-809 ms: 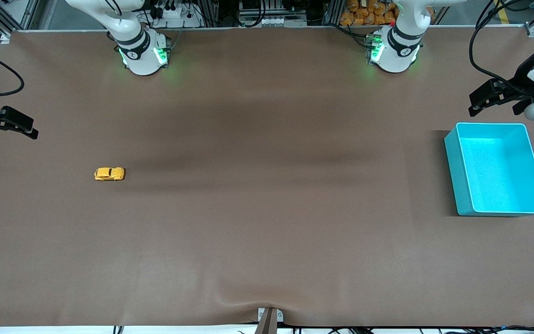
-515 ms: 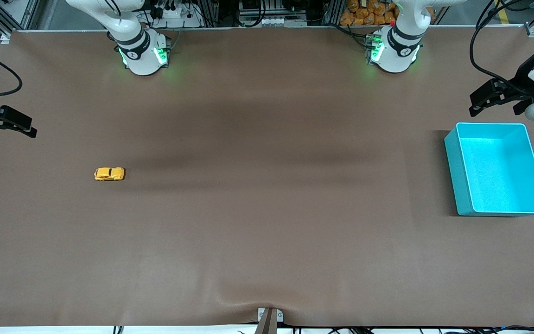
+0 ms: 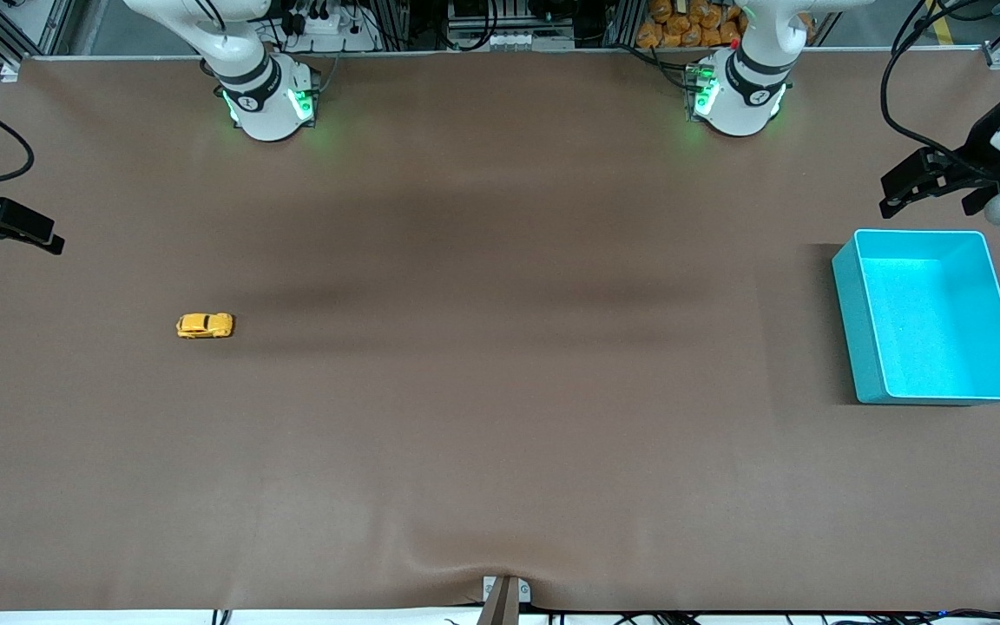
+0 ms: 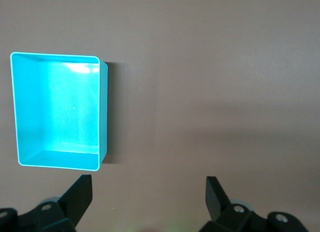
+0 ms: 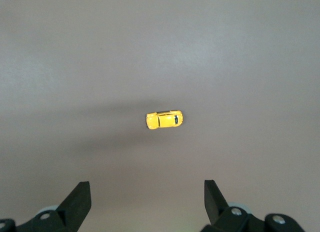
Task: Wind and store yellow beetle car
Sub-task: 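Move the right gripper toward the yellow beetle car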
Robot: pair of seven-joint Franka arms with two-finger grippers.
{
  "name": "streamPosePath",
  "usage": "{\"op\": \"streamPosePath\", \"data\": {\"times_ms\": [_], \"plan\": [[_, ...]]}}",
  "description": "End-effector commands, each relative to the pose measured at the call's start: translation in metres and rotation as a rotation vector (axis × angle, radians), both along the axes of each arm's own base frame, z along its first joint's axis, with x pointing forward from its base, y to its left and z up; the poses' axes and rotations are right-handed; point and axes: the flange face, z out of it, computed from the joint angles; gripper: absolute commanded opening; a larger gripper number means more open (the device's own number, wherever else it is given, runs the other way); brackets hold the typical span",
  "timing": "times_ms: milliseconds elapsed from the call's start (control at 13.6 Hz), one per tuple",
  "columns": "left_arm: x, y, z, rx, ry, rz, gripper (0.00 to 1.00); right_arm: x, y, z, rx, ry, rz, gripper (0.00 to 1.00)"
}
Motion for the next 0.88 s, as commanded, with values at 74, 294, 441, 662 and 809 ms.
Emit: {"op": "streamPosePath", "data": {"times_ms": [74,294,441,662,809], "plan": [[0.003,0.002,0.005,-0.021,-0.013,-0.005,1.0,0.007,-0.023,-0.034,-0.004,0.115,-0.067,1.0],[0.002,-0.001,0.006,-0.024,-0.016,-0.012,1.0,0.01,-0.043,-0.053,0.003,0.156,-0.137,1.0],[0.003,0.0,0.006,-0.024,-0.017,-0.009,1.0,0.015,-0.036,-0.069,-0.012,0.18,-0.26,1.0],[0.003,0.0,0.005,-0.024,-0.016,-0.009,1.0,0.017,-0.025,-0.102,-0.036,0.192,-0.399,1.0],[0.003,0.001,0.005,-0.024,-0.017,-0.007,1.0,0.017,-0.021,-0.121,-0.048,0.187,-0.512,1.0]]}}
